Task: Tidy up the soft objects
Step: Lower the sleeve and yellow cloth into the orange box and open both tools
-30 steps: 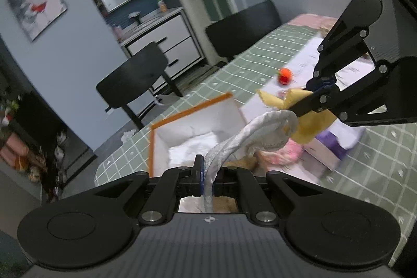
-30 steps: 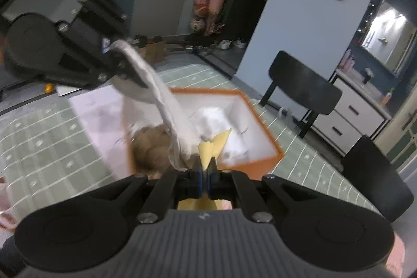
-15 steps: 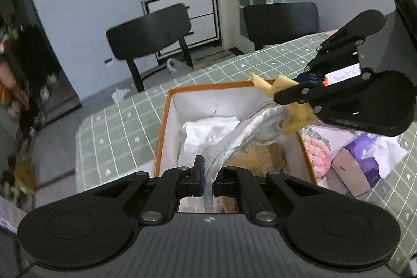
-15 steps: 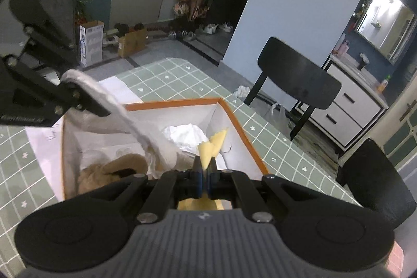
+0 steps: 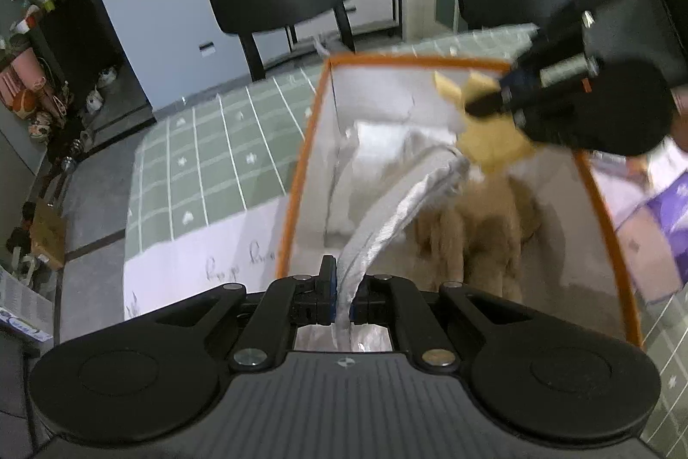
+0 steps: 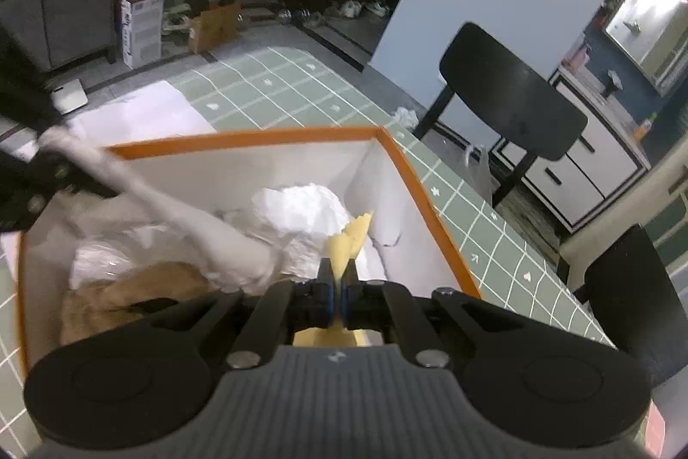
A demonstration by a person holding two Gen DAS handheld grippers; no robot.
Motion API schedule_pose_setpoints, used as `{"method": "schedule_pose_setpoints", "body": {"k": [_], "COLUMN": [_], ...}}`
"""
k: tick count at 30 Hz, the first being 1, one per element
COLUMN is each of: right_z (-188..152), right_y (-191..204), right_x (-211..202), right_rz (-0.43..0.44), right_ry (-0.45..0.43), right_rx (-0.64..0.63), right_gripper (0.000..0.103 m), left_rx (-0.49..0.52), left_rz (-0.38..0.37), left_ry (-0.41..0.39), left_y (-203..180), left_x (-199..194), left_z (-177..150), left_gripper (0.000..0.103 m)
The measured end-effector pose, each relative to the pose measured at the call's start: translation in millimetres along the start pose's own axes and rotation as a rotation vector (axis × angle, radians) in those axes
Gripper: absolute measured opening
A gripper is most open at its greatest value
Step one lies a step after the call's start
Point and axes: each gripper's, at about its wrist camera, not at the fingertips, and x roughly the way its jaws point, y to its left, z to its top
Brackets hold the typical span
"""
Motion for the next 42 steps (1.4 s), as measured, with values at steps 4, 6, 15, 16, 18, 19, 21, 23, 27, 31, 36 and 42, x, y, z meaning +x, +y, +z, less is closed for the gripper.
{"method": "schedule_pose_setpoints", "body": {"k": [4, 6, 15, 16, 18, 19, 21, 23, 27, 31, 36, 42], "right_z": [0.4, -1.0, -6.7, -6.2, -6.1, -6.1, -7.5, -8.4, -10.7, -12.3, -16.0, -24.7], "right_y": [-6.6, -7.9, -15.6, -16.0, -16.2, -16.5, -17.1, -16.9, -16.1, -15.6, -15.2, -19.3], "right_x": [17.8, 24.5, 39.4, 37.9, 34.9, 33.3, 30.2, 26.6, 18.9, 8.7, -5.7, -22.6], "right_rz": [-0.016, -0.025, -0.047, -0.048, -0.053, -0.054, -0.056, -0.058, -0.054, -0.048, -0.045, -0.035], "right_ry": [0.039, 0.053, 0.064, 0.061, 0.055, 0.053, 0.049, 0.046, 0.039, 0.024, 0.01, -0.008], "right_rx": [0.01, 0.009, 0.043, 0.044, 0.047, 0.049, 0.053, 0.054, 0.056, 0.062, 0.058, 0.076], "right_gripper": [0.0, 0.0, 0.007, 0.008, 0.013, 0.013, 0.016, 0.016, 0.016, 0.016, 0.016, 0.016], "left_rx": [0.058, 0.084, 0.164, 0.169, 0.168, 0.164, 0.154, 0.154, 0.165, 0.168, 0.177, 0.196], "left_rz": [0.019, 0.027, 0.039, 0.045, 0.05, 0.047, 0.049, 0.054, 0.07, 0.076, 0.089, 0.106], "left_ry": [0.051, 0.073, 0.051, 0.045, 0.029, 0.023, 0.009, 0.004, -0.001, -0.006, -0.011, -0.022], "left_y": [-13.9, -21.1, -38.9, -39.3, -38.8, -37.3, -36.8, -37.0, -39.9, -41.8, -48.8, -59.6], "left_x": [11.4, 16.2, -0.1, -2.9, -10.2, -12.7, -18.6, -20.6, -24.3, -27.0, -33.2, -41.1], "left_z": [-6.5, -9.0, -12.8, -12.6, -12.4, -11.0, -8.8, -6.2, -4.1, -2.6, -1.6, 1.3], "left_gripper": [0.006, 0.007, 0.064, 0.064, 0.065, 0.065, 0.067, 0.067, 0.068, 0.068, 0.068, 0.069]}}
